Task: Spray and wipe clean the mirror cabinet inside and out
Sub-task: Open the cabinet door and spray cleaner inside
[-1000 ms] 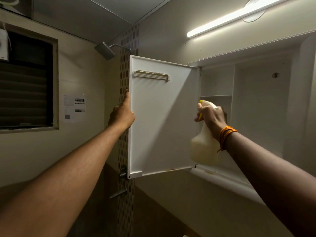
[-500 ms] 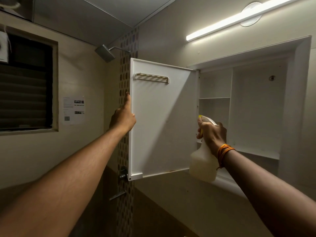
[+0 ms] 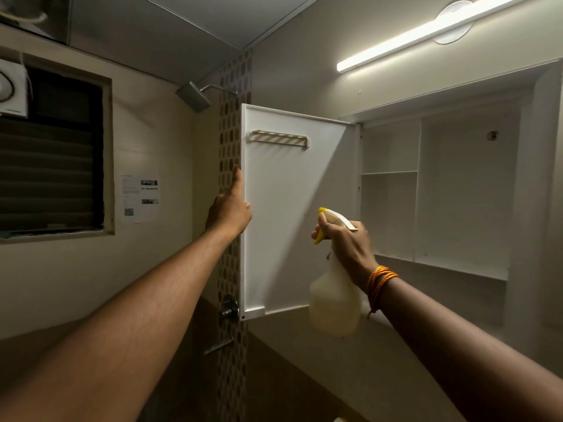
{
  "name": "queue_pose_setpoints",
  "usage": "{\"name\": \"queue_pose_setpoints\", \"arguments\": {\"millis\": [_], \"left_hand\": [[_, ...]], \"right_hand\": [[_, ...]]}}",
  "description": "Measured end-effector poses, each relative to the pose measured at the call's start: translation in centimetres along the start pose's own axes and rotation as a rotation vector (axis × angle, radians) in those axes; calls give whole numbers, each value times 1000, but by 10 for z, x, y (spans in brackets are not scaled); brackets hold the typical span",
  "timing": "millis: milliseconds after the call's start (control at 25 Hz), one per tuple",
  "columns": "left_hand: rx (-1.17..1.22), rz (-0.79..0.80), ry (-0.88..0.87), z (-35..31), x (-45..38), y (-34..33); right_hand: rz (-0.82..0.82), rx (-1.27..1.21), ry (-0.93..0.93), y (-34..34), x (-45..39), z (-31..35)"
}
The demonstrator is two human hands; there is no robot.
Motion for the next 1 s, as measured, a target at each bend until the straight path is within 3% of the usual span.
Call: {"name": "queue_pose_setpoints", "arguments": {"millis": [480,600,800,1000], "left_hand": [[-4,12,4,-2,5,2],[-6,6,1,-2,5,2],[-18,-5,-14,-4,7,1],[-31,-19,-16,-6,9,1]], "right_hand": [[-191,50,-75,-16,15,-3],[-97,90,-73,-15,20,-12],[281,20,-93,-25,41,-46],[267,56,-96,-27,66,-76]]}}
Point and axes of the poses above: each hand's wrist, its own x-axis away from the middle knuckle, its own y-axis out of the back of the hand, z = x × y, the point moved 5 cm from there along -x, towards the middle knuckle, and after that the axes turned 3 degrees about -x, right-handed, at the moved point
